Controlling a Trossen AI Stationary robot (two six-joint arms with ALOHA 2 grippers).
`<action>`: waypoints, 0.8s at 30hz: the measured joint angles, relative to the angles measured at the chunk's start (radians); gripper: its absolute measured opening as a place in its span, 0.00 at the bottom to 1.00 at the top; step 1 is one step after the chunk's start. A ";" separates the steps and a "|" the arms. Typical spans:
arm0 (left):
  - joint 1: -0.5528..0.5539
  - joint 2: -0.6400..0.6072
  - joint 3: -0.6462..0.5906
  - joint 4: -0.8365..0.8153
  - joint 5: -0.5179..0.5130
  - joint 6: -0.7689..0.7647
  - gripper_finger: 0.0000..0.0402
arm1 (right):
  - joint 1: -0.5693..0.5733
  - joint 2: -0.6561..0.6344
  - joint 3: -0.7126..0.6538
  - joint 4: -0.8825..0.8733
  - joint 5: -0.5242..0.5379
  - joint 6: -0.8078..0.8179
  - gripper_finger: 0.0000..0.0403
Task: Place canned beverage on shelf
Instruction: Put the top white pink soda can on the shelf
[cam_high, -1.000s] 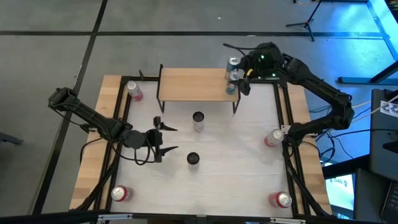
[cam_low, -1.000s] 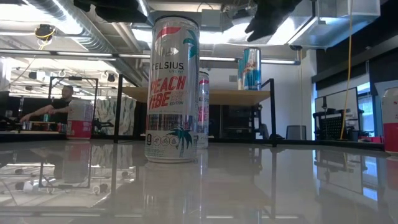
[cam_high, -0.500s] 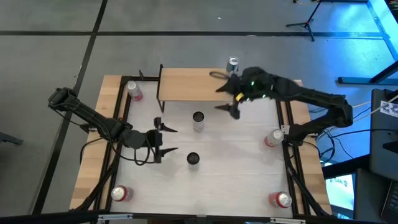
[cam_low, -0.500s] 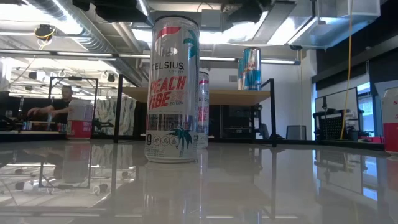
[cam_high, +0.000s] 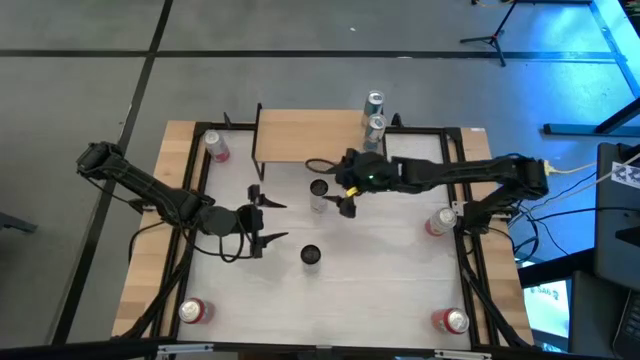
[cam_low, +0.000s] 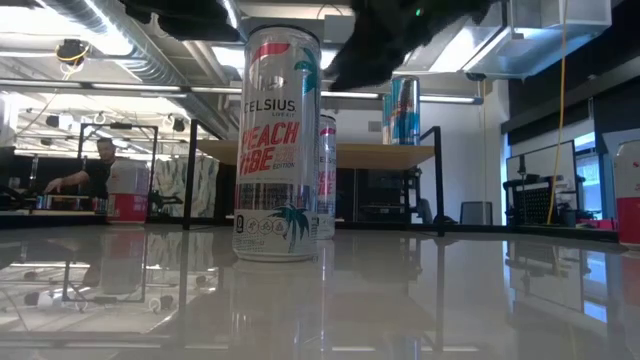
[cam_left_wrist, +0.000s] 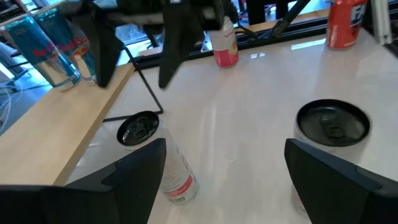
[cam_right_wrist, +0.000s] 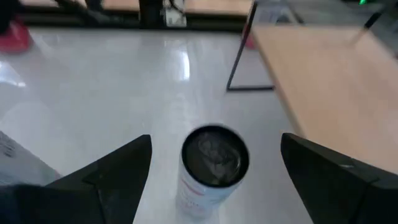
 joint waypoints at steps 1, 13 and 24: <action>0.005 0.003 0.000 -0.002 0.000 0.000 0.79 | -0.001 0.018 0.000 0.011 0.011 0.000 0.88; 0.112 0.115 -0.001 0.021 -0.019 -0.009 0.79 | -0.008 0.066 0.000 0.016 0.024 -0.002 0.88; 0.230 0.199 -0.001 0.049 0.038 -0.062 0.79 | -0.001 0.049 0.001 -0.124 0.030 0.031 0.88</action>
